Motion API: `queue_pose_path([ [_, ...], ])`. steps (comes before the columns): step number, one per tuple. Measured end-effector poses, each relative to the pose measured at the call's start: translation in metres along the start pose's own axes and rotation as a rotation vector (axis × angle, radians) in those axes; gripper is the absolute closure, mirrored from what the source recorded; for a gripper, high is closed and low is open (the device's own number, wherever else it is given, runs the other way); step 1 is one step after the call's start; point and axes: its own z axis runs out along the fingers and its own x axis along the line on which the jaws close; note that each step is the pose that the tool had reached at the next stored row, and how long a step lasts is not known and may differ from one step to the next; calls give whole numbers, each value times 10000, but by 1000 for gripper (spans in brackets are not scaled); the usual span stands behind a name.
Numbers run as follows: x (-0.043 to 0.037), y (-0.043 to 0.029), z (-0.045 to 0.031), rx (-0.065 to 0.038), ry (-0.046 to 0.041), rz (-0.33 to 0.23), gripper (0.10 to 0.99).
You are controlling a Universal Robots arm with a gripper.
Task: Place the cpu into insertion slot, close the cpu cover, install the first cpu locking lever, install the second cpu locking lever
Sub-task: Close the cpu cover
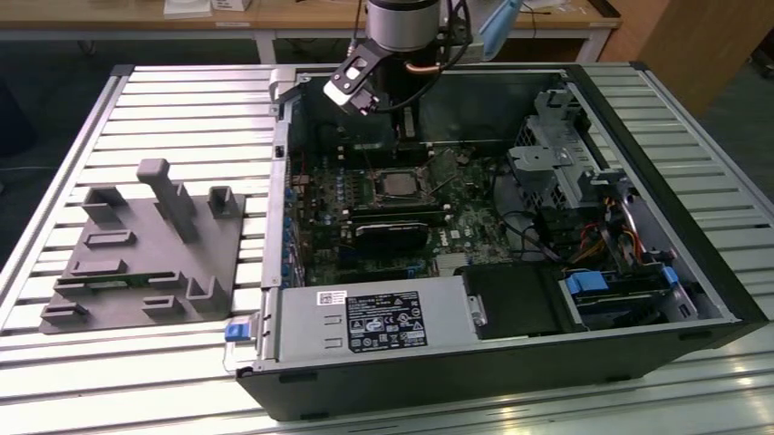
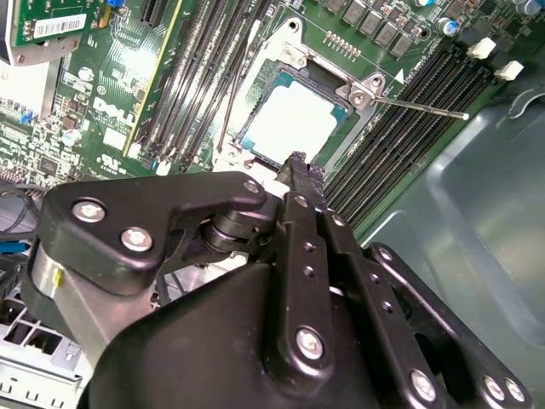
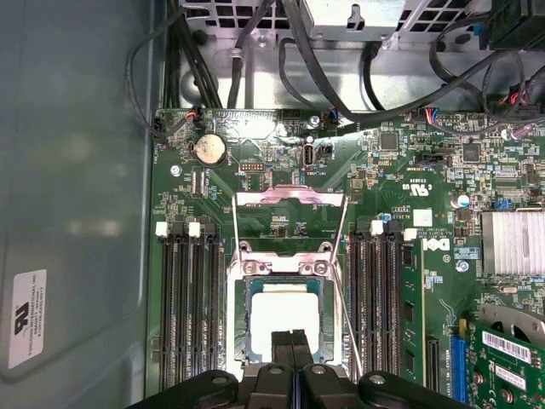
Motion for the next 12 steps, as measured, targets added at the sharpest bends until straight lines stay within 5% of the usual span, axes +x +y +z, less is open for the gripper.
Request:
queue_pose_path([
  [12,0,6,-69,0,-2,0,980],
])
